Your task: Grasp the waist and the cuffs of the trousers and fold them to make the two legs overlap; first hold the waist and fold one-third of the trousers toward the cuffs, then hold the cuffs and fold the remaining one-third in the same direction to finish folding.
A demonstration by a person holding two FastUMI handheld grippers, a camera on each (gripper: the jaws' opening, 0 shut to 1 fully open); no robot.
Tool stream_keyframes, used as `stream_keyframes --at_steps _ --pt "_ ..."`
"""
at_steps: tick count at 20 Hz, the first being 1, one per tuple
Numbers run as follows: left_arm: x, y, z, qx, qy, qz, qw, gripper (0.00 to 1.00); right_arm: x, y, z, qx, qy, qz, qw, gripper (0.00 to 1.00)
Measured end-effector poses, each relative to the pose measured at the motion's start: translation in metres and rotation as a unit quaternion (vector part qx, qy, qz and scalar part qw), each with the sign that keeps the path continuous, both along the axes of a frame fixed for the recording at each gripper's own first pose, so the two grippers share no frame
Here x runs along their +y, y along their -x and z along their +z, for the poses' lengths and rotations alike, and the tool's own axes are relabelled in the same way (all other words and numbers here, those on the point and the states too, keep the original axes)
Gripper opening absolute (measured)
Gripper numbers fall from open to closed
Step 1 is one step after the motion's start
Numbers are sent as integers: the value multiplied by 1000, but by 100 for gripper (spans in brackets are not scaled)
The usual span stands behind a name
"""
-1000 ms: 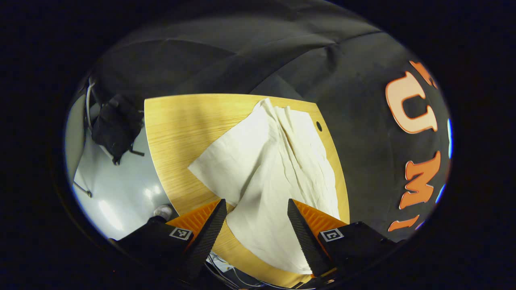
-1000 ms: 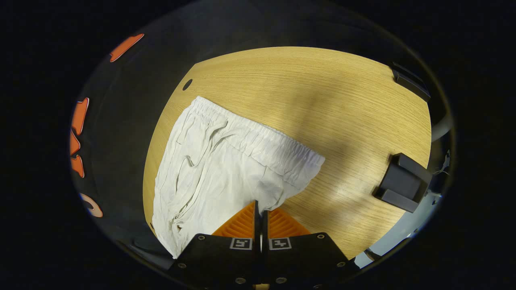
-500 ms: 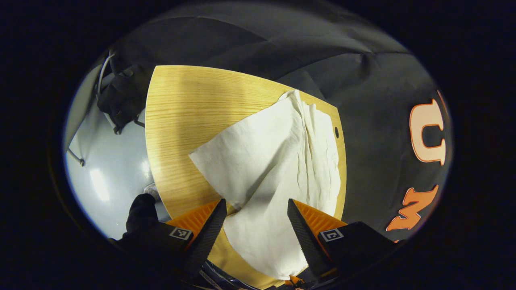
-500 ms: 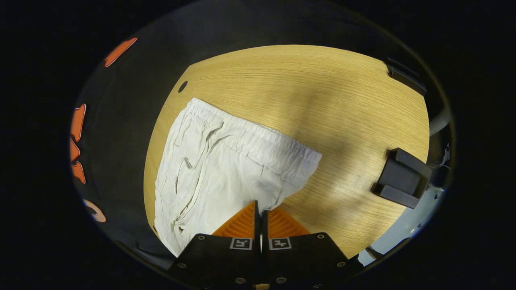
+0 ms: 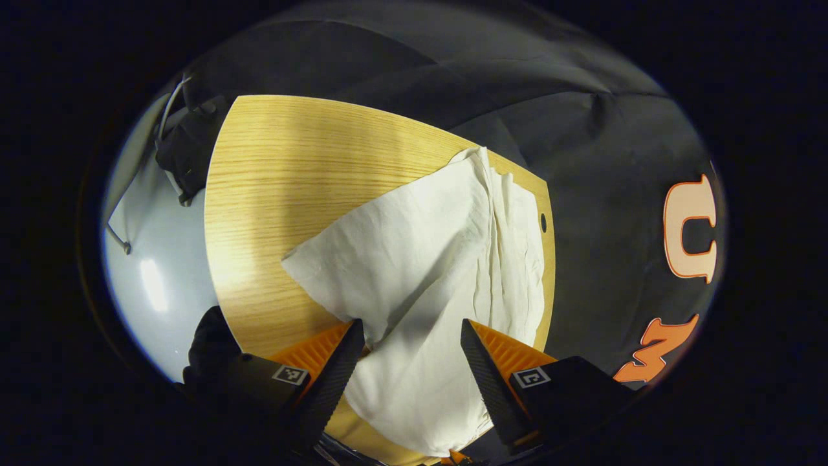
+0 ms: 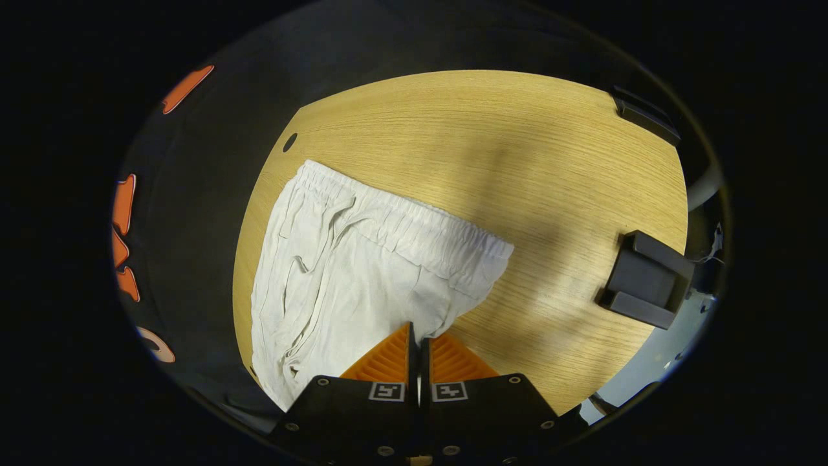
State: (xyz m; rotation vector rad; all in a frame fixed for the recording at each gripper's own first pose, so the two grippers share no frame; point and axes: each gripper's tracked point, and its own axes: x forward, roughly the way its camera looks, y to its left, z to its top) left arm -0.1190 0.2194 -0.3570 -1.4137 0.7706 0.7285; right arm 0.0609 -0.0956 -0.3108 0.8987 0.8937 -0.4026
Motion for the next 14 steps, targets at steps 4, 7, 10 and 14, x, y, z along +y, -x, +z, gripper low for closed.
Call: stream_keyframes --at_steps 4,7,10,14 --pt "1 -16 -7 -2 0 -14 1000 94 0 -1 -1 -2 -3 1 1000 1" --pt "1 -22 -13 2 9 -14 1000 81 3 -1 -1 -7 -6 10 1000 1" --pt "-2 -22 -29 29 24 -15 999 36 2 -2 0 -10 0 18 1000 1" --pt "-4 -23 -28 36 24 -43 998 9 2 -3 -1 -14 1 22 1000 1"
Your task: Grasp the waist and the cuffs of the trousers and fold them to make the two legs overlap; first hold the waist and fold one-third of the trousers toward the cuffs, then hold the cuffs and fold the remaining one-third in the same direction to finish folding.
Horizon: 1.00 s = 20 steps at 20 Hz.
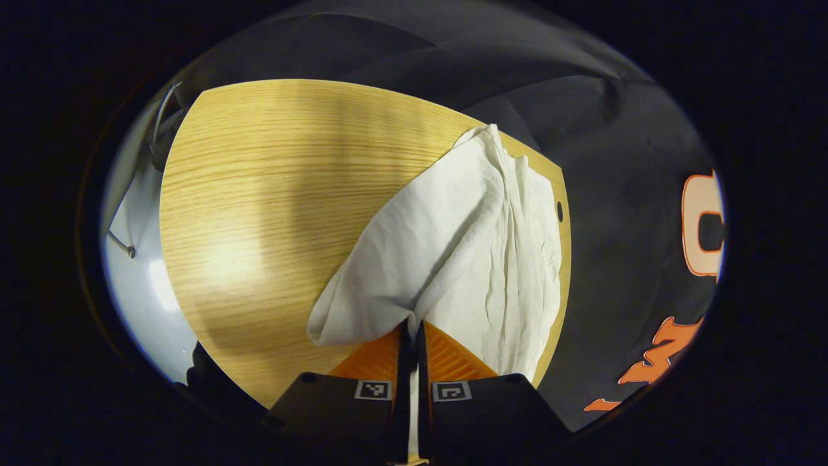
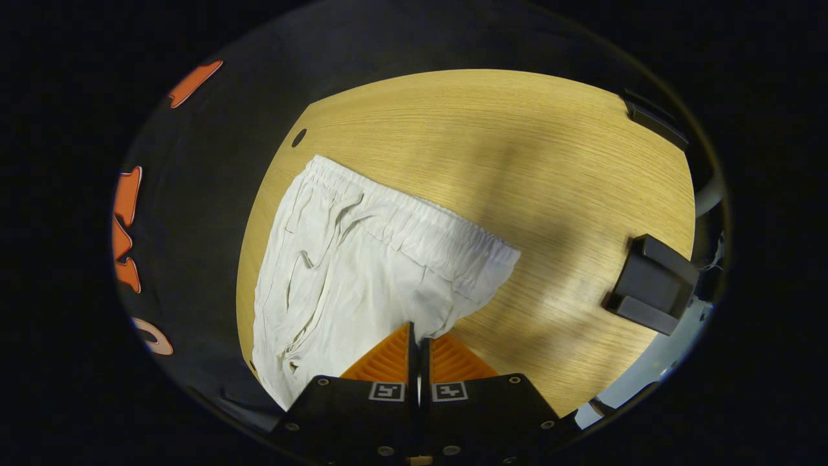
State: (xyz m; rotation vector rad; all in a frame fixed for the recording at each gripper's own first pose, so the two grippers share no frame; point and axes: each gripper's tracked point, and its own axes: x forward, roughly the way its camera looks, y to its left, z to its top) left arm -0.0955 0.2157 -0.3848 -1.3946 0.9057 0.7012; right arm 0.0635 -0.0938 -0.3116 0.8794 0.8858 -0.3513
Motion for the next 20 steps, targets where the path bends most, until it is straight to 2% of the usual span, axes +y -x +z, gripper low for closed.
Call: stream_keyframes --at_steps 3,6,11,16,20 --pt "3 2 2 1 -18 -8 1000 4 -1 0 1 -4 -1 3 1000 1" --pt "3 2 5 7 -38 -35 999 4 -1 0 3 -10 -6 7 1000 1" --pt "3 -10 19 3 -55 -55 997 4 3 3 18 -31 -30 16 999 1" --pt "1 -29 72 -32 -66 -61 995 4 16 -10 57 -67 -32 54 996 1" --pt "2 -59 84 -46 -69 -76 994 4 28 -35 95 -99 -39 67 992 1"
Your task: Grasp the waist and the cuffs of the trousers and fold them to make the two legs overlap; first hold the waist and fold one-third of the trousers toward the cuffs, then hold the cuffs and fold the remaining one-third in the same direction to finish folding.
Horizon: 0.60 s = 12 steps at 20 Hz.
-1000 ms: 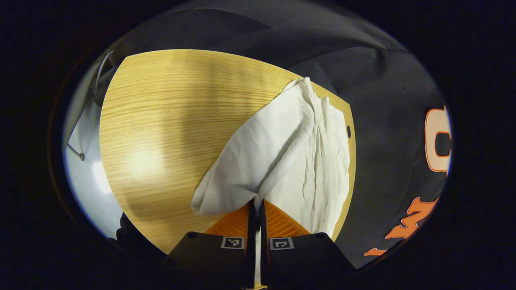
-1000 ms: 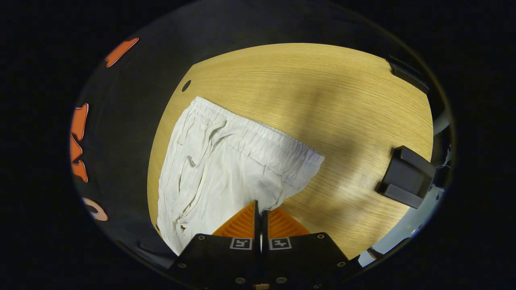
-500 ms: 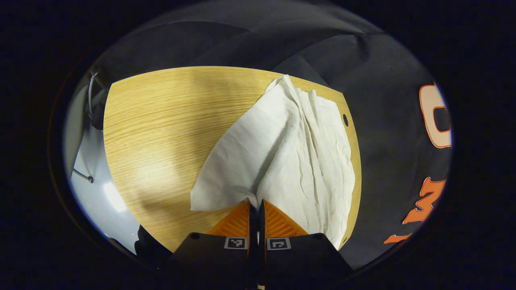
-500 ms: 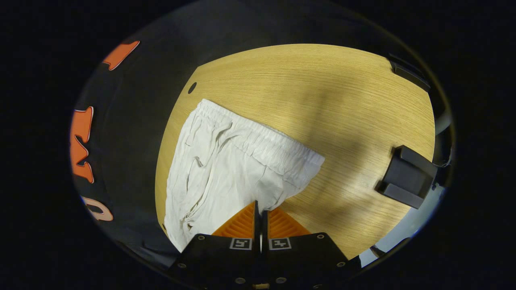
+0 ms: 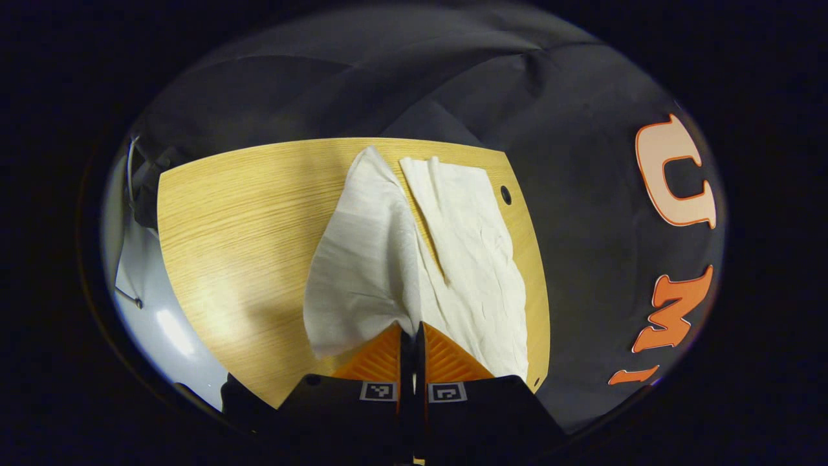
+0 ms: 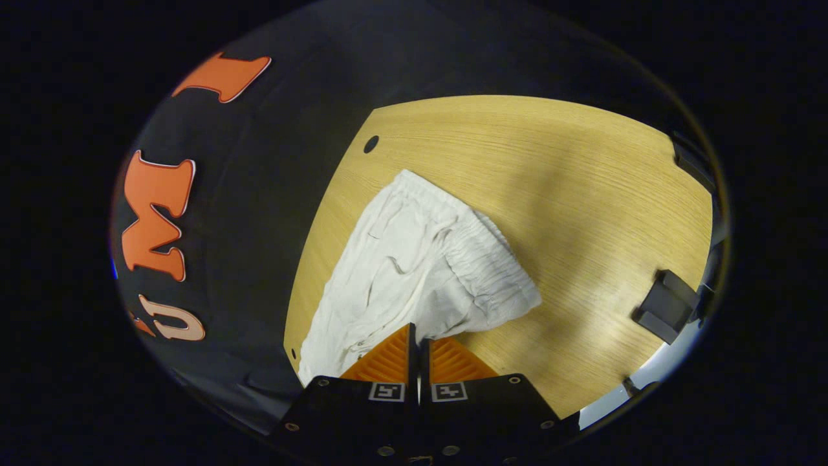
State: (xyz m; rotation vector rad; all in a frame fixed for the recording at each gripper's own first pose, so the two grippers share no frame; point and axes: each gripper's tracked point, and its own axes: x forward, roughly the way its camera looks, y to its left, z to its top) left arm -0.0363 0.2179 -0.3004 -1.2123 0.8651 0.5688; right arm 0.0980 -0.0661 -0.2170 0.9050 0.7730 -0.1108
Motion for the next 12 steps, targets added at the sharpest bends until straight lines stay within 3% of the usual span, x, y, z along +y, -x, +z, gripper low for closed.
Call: stream_keyframes --at_steps 5,12 --pt "0 -55 9 -5 -1 -31 1000 4 16 -37 16 4 -3 -5 1000 1" --pt "29 -136 17 -6 -18 -39 999 4 27 -102 36 -4 8 -17 1000 1"
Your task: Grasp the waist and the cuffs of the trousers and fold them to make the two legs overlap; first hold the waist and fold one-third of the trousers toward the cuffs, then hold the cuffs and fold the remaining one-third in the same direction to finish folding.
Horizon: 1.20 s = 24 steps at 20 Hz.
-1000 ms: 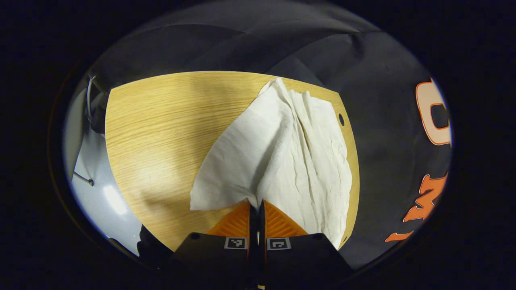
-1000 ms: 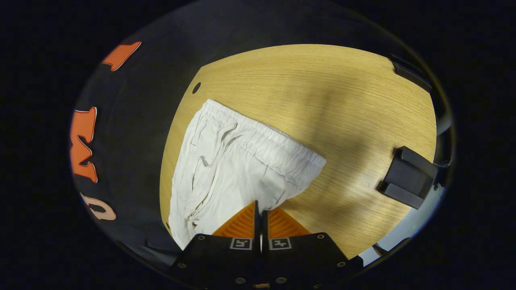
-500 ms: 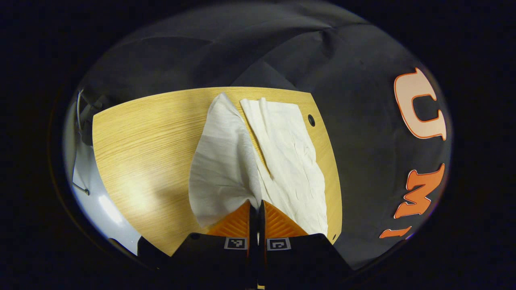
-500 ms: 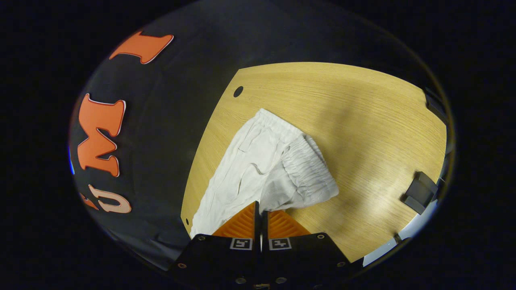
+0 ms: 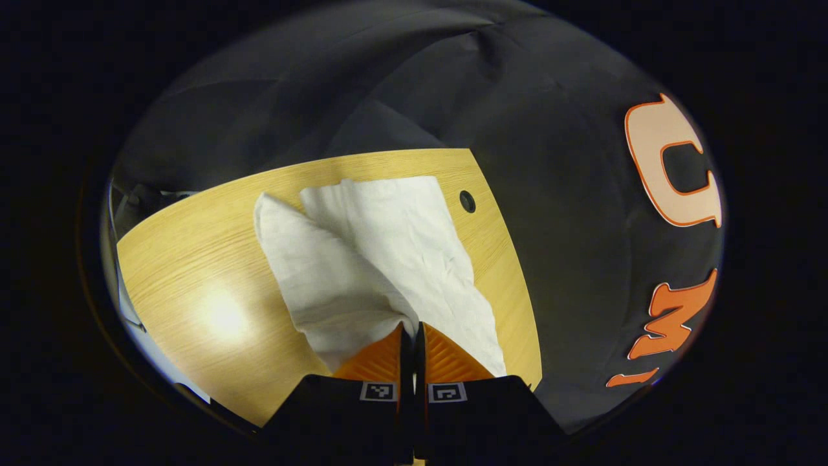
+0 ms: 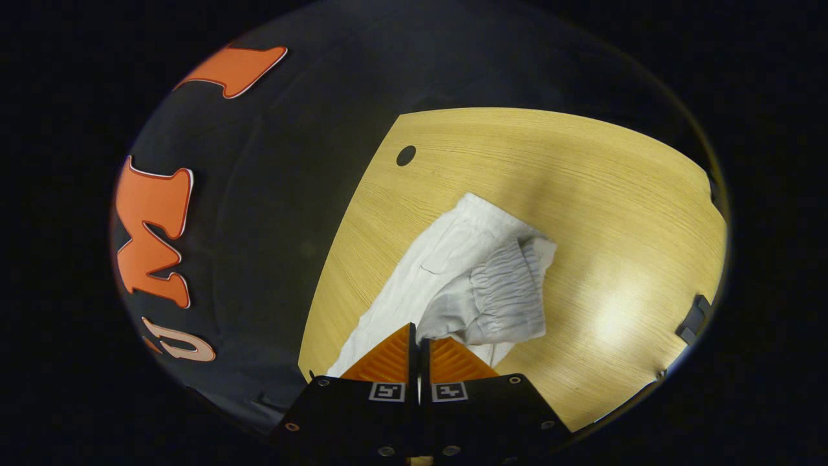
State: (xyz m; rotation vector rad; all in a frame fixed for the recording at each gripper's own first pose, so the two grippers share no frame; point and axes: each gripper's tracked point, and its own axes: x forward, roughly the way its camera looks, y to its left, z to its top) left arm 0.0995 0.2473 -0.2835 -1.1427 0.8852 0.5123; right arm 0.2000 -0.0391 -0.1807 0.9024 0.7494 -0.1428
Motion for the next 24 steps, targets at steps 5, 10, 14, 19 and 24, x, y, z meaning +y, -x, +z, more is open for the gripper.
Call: stream_keyframes --at_steps 5,10,14,19,24 --pt "7 -61 -24 19 2 -8 1000 4 6 -50 -3 12 8 -7 1000 0" --pt "11 -109 -53 38 3 -30 999 4 10 -93 -15 27 26 -7 999 1" --pt "8 -136 -84 53 -9 -63 997 2 16 -119 -28 33 28 0 999 1" --pt "4 -147 -106 65 -15 -89 994 5 20 -132 -48 48 30 -3 998 2" --pt "2 -163 -102 46 -8 -93 995 10 25 -137 -52 47 26 -4 999 12"
